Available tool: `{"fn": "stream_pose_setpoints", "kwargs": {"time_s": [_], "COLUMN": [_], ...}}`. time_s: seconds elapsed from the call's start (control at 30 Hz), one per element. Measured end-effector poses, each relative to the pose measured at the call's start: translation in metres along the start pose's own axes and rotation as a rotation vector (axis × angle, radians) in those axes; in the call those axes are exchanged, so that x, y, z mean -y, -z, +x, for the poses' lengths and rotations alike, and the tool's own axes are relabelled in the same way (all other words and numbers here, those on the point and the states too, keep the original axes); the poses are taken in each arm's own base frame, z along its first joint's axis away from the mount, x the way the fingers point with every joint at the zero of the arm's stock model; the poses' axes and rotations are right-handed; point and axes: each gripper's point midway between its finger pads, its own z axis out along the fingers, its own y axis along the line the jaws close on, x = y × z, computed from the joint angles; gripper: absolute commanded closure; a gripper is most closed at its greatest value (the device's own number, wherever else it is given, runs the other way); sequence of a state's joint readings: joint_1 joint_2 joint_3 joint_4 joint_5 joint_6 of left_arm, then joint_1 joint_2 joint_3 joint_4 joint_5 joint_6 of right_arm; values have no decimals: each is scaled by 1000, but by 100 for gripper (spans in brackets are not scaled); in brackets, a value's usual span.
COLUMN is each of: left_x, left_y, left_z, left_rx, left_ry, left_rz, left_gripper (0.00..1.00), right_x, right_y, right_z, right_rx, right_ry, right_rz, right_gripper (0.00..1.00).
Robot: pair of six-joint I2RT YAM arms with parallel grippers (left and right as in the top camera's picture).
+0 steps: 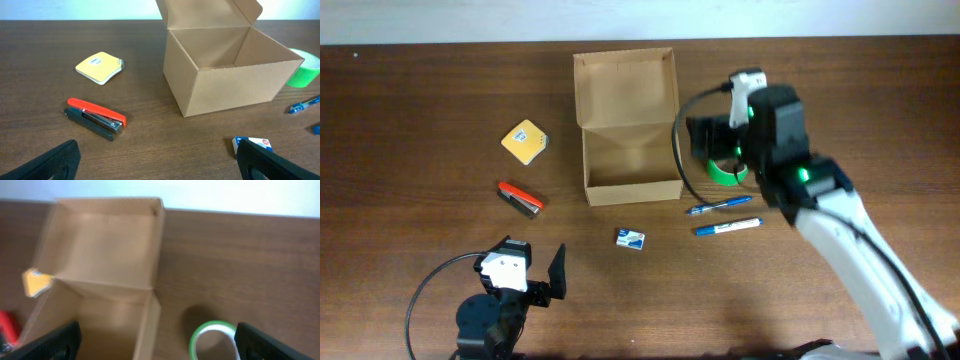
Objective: Pack container
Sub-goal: 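Reach the right gripper to the green tape roll and grasp it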
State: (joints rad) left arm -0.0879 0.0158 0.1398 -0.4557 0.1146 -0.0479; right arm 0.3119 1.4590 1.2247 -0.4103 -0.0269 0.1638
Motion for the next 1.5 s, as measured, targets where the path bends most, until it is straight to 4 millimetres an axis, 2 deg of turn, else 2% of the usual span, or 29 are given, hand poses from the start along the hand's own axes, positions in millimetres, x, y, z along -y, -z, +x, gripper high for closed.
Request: {"fn": "stream_pose_setpoints", "kwargs": {"time_s": [0.1, 0.17, 0.3, 0.47, 0.67, 0.83, 0.97, 1.2, 1.43, 1.5], "left_x": [0, 0, 0, 0, 0, 0, 0, 0, 0, 0], "left_y": [0, 0, 0, 0, 0, 0, 0, 0, 0, 0], "left_z": [0, 0, 0, 0, 0, 0, 0, 0, 0, 0], "left_rx": [0, 0, 0, 0, 0, 0, 1, 0, 0, 0], "left_ry": [0, 0, 0, 0, 0, 0, 0, 0, 0, 0], "left_rz": [0, 0, 0, 0, 0, 0, 0, 0, 0, 0], "left_gripper": [1, 0, 0, 0, 0, 0, 0, 0, 1, 0], "right_x": [26, 47, 89, 118, 124, 130, 133, 135, 138, 139], "right_y": [-23, -32, -41, -53, -74, -86, -88, -92, -105, -106], "right_z": [-7, -6, 9, 31, 74, 105, 119, 129, 153, 157], "right_rx": [-40, -58, -114, -190, -337, -440, -488, -523, -585, -595], "right_ry": [-23, -49, -96, -118, -103, -108, -91, -59, -55, -51], "right_rz": [54, 90, 152, 168, 161, 163, 157, 148, 148, 147], "right_gripper": [1, 1, 1, 0, 2, 8, 11, 17, 30, 37]}}
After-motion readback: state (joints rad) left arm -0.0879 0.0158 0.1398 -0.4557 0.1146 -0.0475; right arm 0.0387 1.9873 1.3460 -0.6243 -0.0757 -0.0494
